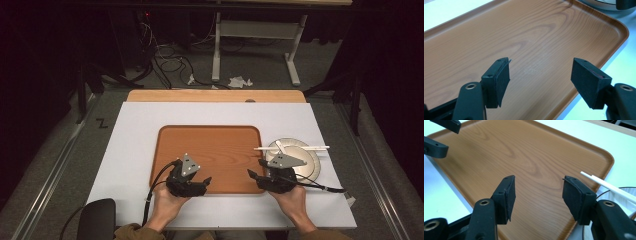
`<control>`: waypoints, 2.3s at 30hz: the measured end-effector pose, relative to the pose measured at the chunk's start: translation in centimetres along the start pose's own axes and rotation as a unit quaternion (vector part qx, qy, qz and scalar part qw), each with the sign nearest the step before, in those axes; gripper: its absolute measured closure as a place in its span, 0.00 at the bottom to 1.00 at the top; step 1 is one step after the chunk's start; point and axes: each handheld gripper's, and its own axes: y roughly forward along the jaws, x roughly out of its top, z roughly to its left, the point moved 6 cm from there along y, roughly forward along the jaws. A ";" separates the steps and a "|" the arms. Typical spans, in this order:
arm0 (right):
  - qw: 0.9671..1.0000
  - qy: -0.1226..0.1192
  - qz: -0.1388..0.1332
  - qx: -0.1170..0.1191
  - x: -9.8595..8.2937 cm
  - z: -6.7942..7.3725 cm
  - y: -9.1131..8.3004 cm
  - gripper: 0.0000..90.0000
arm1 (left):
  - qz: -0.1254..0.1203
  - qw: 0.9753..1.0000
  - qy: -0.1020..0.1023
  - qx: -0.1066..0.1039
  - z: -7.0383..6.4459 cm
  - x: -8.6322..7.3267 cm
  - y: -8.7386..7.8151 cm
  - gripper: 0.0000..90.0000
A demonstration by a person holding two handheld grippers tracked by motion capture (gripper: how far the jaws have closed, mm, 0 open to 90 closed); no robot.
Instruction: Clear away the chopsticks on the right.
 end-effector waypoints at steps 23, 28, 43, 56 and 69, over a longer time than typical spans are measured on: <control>0.997 0.040 -0.034 -0.052 0.3 -5.3 -7.2 0.73 | -0.005 1.000 -0.024 -0.006 0.3 0.7 1.2 0.35; 0.995 0.054 -0.039 -0.073 -0.6 -6.8 -8.8 0.77 | -0.009 1.000 -0.025 -0.013 0.1 1.2 1.6 0.36; 0.994 0.054 0.000 -0.098 -2.0 -13.4 -11.5 0.86 | -0.016 1.000 -0.013 -0.012 -0.7 1.1 0.5 0.35; 0.986 0.001 0.120 -0.114 -2.1 -19.0 -6.8 0.89 | -0.017 0.999 -0.038 0.016 0.1 -0.6 -1.7 0.33; 0.984 -0.002 0.161 -0.071 -3.2 -21.9 -4.7 0.86 | -0.014 0.997 -0.057 0.047 0.4 -2.2 -3.2 0.33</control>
